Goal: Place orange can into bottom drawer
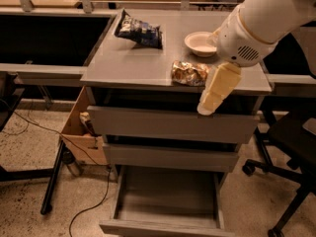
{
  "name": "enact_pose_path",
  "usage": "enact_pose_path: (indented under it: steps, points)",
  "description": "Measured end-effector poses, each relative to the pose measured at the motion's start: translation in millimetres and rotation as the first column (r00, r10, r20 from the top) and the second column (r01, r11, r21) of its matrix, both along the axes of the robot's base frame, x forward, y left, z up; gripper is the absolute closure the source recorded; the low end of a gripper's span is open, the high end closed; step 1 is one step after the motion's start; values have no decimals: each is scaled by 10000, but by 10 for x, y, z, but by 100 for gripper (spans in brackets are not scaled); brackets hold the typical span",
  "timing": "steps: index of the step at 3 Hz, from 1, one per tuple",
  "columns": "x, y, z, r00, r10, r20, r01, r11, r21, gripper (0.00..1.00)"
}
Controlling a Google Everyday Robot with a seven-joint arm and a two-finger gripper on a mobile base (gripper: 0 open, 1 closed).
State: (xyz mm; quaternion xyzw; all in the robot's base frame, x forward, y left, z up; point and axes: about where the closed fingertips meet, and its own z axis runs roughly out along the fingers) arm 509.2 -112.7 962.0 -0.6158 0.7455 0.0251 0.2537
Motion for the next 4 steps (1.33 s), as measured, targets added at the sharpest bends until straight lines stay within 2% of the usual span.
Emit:
enact_pose_path:
  steps: [2, 3, 4]
  points:
    - [601, 556, -290, 9977, -678, -14, 674, 9888, 1331, 0]
    - [941, 838, -364, 9975, -709, -38, 705, 9810, 1807, 0]
    - [1259, 945, -380, 9972, -749, 30, 725, 9746, 2120, 0]
